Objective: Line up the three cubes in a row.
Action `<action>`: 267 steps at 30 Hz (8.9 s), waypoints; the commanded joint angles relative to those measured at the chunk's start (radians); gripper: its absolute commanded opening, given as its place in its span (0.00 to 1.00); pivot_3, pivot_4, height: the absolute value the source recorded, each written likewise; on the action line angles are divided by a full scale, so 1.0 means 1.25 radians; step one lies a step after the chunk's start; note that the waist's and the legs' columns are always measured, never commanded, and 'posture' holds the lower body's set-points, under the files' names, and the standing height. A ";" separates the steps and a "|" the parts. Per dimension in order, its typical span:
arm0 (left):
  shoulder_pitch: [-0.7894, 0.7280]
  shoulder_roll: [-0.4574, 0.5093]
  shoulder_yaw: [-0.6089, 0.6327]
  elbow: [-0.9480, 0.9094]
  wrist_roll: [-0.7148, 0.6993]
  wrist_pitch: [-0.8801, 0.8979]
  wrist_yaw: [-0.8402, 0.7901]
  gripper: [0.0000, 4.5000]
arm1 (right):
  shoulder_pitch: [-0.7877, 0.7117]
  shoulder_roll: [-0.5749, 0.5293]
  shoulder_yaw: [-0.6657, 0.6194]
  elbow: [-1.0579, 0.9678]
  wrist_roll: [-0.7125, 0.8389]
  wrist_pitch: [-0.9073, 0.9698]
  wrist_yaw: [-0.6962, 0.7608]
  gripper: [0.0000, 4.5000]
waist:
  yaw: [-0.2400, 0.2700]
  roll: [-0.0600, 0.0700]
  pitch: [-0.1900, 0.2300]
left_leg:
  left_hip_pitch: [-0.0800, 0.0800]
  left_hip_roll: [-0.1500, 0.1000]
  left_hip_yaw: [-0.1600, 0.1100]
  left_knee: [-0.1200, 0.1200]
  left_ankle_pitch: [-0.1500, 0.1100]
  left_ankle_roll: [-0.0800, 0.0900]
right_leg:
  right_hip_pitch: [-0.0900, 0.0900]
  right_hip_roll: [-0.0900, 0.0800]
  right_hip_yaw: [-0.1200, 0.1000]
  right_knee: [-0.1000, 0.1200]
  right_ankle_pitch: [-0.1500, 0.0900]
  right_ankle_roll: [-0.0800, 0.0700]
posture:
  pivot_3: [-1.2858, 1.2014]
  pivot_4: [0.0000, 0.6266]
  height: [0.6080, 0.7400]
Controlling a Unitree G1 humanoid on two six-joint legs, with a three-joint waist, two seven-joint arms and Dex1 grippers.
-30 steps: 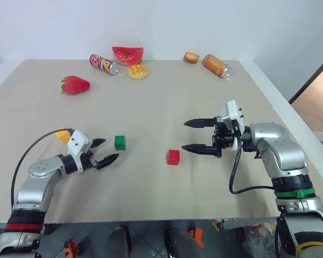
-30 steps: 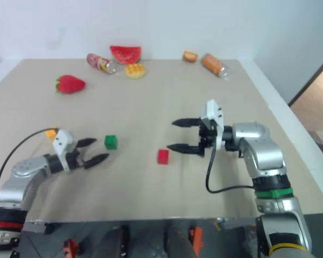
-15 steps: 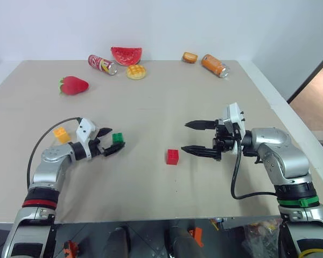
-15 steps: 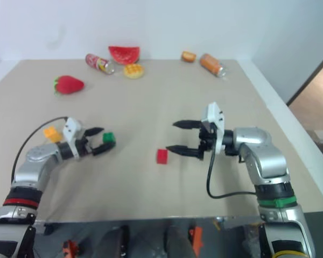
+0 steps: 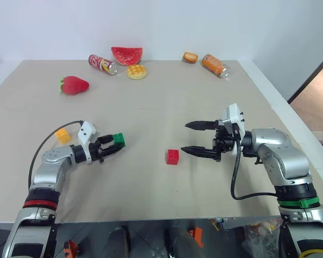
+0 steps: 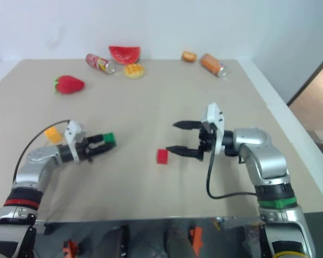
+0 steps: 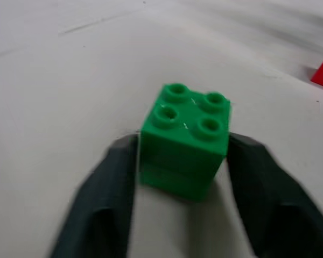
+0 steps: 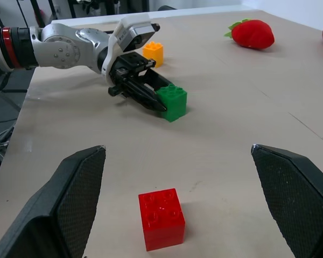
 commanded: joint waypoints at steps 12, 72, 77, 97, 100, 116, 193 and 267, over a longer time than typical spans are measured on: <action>0.004 0.011 -0.012 -0.103 0.010 -0.016 -0.020 0.28 | -0.008 0.002 0.002 -0.014 0.005 -0.019 0.001 1.00 | 0.000 0.000 0.000 | 0.000 0.000 0.000 0.000 0.000 0.000 | 0.000 0.000 0.000 0.000 0.000 0.000 | 0.52 0.24 1.00; -0.123 -0.031 -0.082 0.178 0.076 -0.328 -0.342 0.86 | 0.121 -0.139 -0.092 -0.185 0.195 0.143 -0.001 1.00 | -0.001 0.000 0.000 | -0.001 0.000 -0.002 0.002 0.000 0.000 | 0.000 0.001 0.000 0.000 0.000 0.000 | 0.52 0.24 1.00; -0.072 0.040 -0.030 0.132 0.064 -0.312 -0.292 0.86 | 0.110 -0.136 -0.091 -0.186 0.197 0.140 -0.003 1.00 | -0.001 0.000 0.000 | -0.001 0.000 -0.002 0.002 0.000 0.000 | 0.001 0.001 0.000 0.000 0.000 0.000 | 0.52 0.24 1.00; 0.298 -0.075 0.322 -0.608 -0.118 0.472 0.578 0.86 | -0.040 0.045 0.015 -0.051 0.078 0.000 -0.056 1.00 | 0.002 -0.001 0.000 | 0.001 0.001 -0.002 0.002 0.001 0.000 | 0.002 0.000 -0.002 0.001 0.000 -0.004 | 0.52 0.24 1.00; 0.267 -0.132 0.347 -0.626 -0.117 0.509 0.699 0.86 | -0.049 0.055 0.028 -0.040 0.063 -0.013 -0.051 1.00 | 0.001 -0.001 0.000 | 0.002 0.000 -0.002 0.002 0.001 0.001 | 0.003 0.000 -0.002 0.001 0.000 -0.004 | 0.52 0.24 1.00; 0.159 -0.115 0.294 -0.491 0.006 0.487 0.822 0.86 | -0.030 0.052 0.004 -0.058 0.062 -0.012 -0.061 1.00 | 0.001 -0.001 -0.001 | 0.001 0.000 -0.002 0.002 0.001 0.001 | 0.002 0.000 -0.001 0.000 0.000 -0.003 | 0.52 0.24 1.00; -0.038 0.062 -0.035 0.017 0.000 -0.184 -0.276 0.30 | 0.036 -0.022 -0.036 -0.149 0.139 0.075 -0.079 1.00 | 0.001 -0.001 0.000 | -0.001 0.000 -0.001 0.000 0.001 0.000 | -0.001 0.000 -0.001 0.000 -0.002 -0.005 | 0.52 0.24 1.00; -0.265 0.041 -0.192 0.419 0.037 -0.390 -0.438 0.30 | 0.190 -0.117 -0.091 -0.248 0.191 0.131 -0.080 1.00 | -0.001 -0.001 0.000 | -0.003 0.000 -0.002 0.001 0.001 0.001 | -0.002 0.001 -0.001 0.000 0.000 -0.001 | 0.52 0.24 1.00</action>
